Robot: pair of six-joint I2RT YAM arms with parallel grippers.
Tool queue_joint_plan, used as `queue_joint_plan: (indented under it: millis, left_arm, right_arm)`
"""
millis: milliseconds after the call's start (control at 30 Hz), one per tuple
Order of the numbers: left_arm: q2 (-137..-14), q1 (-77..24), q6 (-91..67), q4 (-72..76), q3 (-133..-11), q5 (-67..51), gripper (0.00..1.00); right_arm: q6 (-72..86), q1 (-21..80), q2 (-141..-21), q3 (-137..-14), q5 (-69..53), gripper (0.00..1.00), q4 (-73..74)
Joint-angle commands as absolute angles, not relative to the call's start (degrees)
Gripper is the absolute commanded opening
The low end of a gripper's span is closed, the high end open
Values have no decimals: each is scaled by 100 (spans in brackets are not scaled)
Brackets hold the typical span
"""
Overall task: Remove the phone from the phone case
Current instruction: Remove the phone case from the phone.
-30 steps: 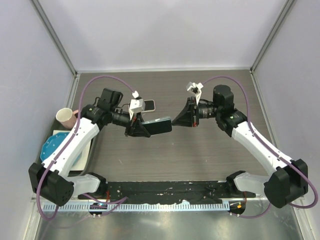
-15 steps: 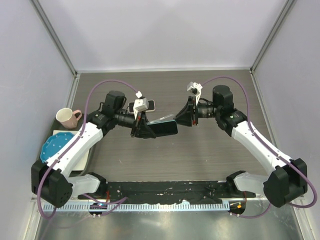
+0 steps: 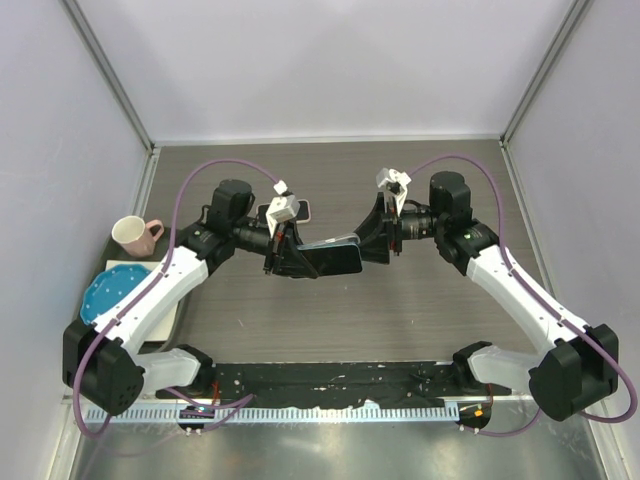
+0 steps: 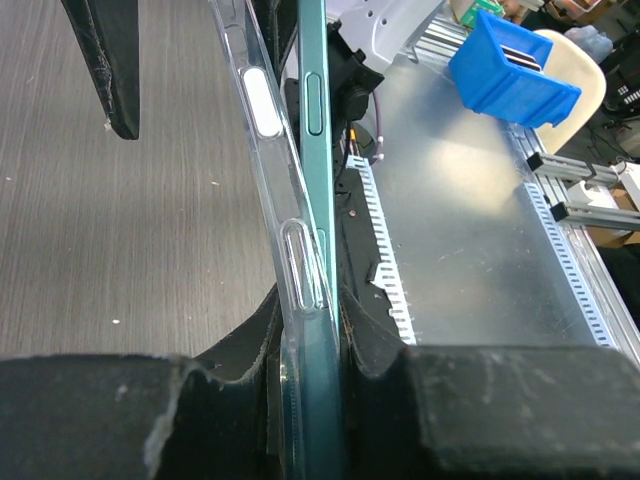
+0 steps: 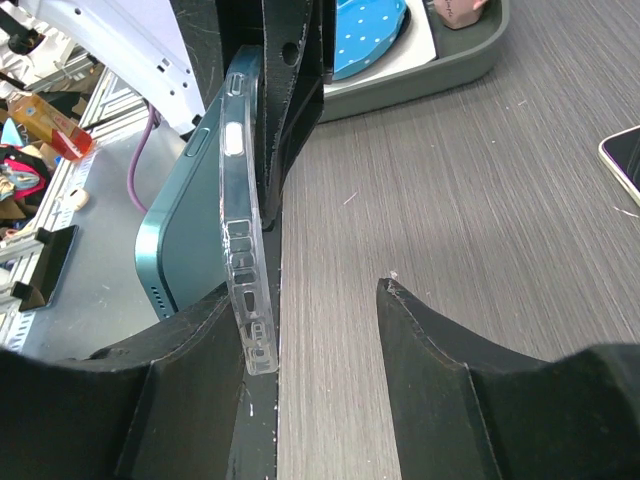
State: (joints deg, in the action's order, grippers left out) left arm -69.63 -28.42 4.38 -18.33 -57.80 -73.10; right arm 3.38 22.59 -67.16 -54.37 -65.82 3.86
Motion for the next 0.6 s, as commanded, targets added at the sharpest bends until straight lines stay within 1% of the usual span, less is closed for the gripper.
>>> queue_joint_plan:
  millis: [0, 267, 367, 500, 533, 567]
  left_arm:
    - [-6715, -2927, 431, -1107, -5941, -8200, 0]
    - [-6697, -2918, 413, -1107, -5950, -8323, 0]
    - [-6724, -2909, 422, -1099, -5924, -8367, 0]
    - [-6776, -2909, 431, -1081, -5863, -8131, 0]
    - [-6794, -2909, 422, -1072, -5854, -7973, 0]
    - [-6803, -2918, 413, -1037, -5845, -7893, 0]
  right_arm:
    - [281, 2224, -6715, -5353, -6557, 57, 229]
    - [343, 2215, -6609, -5396, -6540, 57, 334]
    - [491, 2215, -6662, -5292, -6548, 57, 133]
    - [1247, 2215, -6697, -5028, -6750, 52, -876]
    - [1309, 2215, -6723, -5027, -6750, 50, -879]
    - [1310, 2215, -6767, -5027, -6750, 45, -879]
